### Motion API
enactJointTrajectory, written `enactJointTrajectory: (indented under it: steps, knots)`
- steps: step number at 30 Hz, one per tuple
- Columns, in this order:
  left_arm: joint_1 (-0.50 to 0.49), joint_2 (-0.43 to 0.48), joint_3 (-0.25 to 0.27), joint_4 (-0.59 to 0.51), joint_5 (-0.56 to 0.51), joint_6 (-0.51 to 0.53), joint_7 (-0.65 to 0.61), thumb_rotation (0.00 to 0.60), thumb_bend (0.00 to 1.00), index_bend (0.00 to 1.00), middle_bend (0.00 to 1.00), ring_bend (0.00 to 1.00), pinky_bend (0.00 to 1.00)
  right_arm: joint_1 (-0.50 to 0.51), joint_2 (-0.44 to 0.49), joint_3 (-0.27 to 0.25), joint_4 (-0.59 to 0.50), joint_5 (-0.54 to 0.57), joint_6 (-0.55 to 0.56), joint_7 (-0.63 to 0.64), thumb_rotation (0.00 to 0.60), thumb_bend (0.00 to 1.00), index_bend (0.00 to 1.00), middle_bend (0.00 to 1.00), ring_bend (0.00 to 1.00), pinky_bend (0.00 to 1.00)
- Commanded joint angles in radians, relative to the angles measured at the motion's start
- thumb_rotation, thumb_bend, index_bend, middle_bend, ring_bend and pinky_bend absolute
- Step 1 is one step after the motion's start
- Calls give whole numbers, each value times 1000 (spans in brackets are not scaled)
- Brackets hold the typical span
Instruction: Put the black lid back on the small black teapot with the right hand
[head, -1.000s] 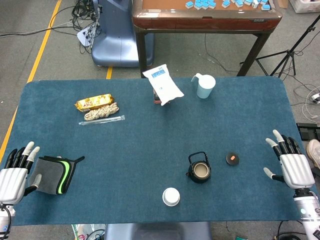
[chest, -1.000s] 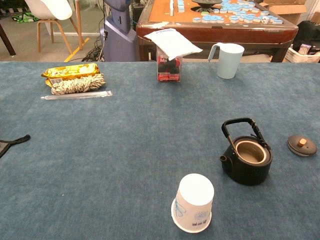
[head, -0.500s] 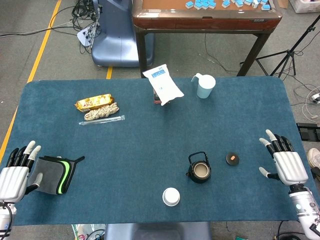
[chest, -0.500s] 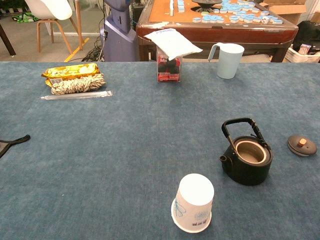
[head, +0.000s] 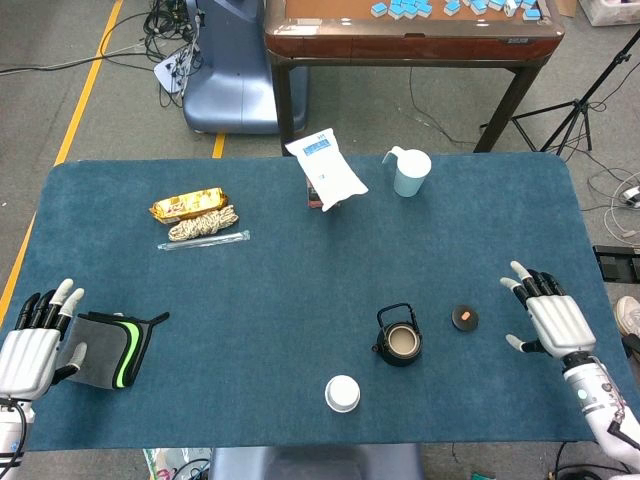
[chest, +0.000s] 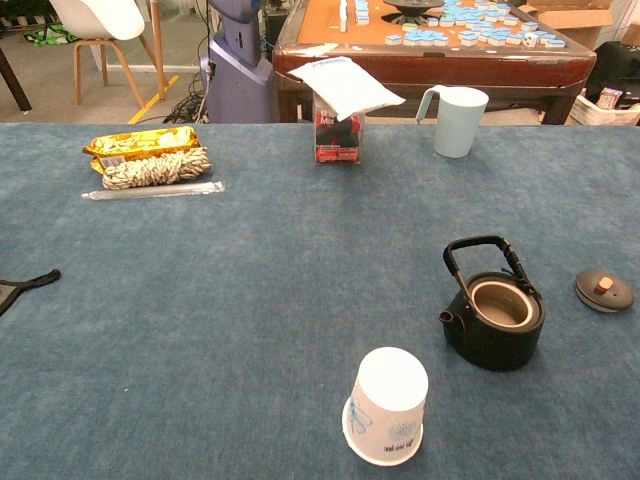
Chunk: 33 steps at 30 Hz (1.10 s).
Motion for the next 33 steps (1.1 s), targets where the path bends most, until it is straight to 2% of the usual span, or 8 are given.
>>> enactJointTrajectory:
  steps: [1, 9, 22, 33]
  knots:
    - [0, -2, 1, 5, 0, -1, -3, 600, 386, 0, 0, 0, 0, 46, 27, 8, -23, 53, -65, -29, 600, 207, 152, 0, 0, 0]
    - [-1, -7, 2, 31, -4, -7, -33, 600, 386, 0, 0, 0, 0, 107, -8, 5, -12, 145, -132, -119, 600, 207, 158, 0, 0, 0]
    - [-10, -3, 1, 44, -10, -22, -52, 600, 386, 0, 0, 0, 0, 164, -83, -22, 17, 226, -149, -239, 600, 207, 169, 0, 0, 0]
    - [-11, -5, 2, 50, -15, -25, -53, 600, 386, 0, 0, 0, 0, 183, -127, -46, 62, 255, -161, -249, 600, 207, 184, 0, 0, 0]
